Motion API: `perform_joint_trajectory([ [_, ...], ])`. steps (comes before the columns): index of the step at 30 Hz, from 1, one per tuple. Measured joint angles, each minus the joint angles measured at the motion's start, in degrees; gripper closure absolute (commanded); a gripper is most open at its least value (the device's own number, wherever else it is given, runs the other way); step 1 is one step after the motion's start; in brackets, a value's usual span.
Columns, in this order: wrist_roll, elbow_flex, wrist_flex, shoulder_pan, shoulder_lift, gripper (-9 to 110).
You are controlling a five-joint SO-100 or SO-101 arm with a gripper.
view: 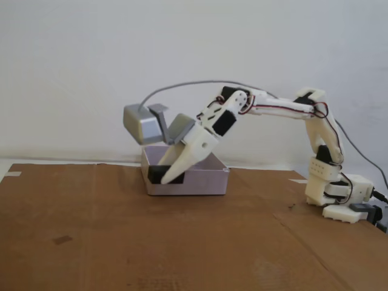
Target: Grasp a block and put it in the box.
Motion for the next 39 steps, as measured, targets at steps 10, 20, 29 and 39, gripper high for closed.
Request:
perform_joint_trajectory([
  [10, 0.0, 8.0, -0.7, 5.1, 8.44, 99],
  [20, 0.0, 16.08, -0.7, 11.6, 14.68, 99],
  [29, -3.43, 21.09, -0.7, 17.31, 19.16, 99],
  [39, -3.69, 26.81, -0.7, 24.96, 24.17, 99],
])
